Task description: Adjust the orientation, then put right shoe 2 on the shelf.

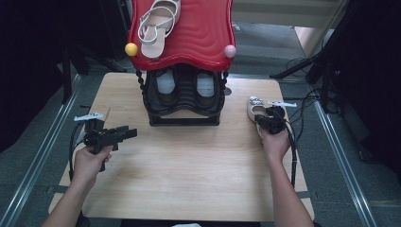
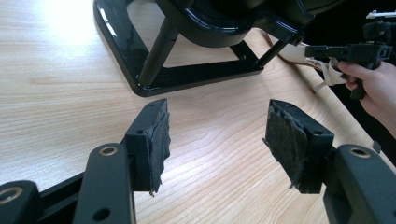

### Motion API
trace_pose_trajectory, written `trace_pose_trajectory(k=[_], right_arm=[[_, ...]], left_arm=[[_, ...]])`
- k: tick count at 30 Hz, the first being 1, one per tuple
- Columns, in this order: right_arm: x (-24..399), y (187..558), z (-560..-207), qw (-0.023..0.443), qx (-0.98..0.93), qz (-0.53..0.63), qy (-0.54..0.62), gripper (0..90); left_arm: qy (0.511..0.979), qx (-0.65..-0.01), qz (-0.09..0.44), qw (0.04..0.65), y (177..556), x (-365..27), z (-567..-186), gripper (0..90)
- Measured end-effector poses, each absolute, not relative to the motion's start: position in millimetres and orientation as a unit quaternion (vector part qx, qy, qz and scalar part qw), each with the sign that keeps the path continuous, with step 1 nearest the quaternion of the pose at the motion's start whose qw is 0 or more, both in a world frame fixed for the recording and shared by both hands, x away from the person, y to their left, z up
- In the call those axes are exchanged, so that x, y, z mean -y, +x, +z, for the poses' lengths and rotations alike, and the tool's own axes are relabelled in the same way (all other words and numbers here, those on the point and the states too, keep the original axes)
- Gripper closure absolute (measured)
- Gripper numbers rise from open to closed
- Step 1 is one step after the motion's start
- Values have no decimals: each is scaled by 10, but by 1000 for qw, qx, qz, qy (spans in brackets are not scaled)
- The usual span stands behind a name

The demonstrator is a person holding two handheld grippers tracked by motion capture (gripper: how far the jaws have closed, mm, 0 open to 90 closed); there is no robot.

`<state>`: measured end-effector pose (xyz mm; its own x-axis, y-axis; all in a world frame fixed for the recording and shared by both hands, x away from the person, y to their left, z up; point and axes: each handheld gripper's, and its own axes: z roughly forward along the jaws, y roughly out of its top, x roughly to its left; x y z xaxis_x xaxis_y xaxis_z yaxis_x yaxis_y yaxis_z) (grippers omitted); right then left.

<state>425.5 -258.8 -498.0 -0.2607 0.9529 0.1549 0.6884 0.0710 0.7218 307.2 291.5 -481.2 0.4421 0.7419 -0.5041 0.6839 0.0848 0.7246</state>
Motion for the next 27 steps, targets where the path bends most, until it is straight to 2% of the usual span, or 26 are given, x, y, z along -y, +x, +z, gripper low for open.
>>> trace_pose_trajectory(k=[5,27], right_arm=[[2608,4260,-4971,170,-701,364,589,879],[2831,4264,-4875,115,-650,429,616,883]], left_arm=[[677,-528,28,512,3087,-2907,-4818,403],[677,-528,29,513,3090,-2924,-4821,403]])
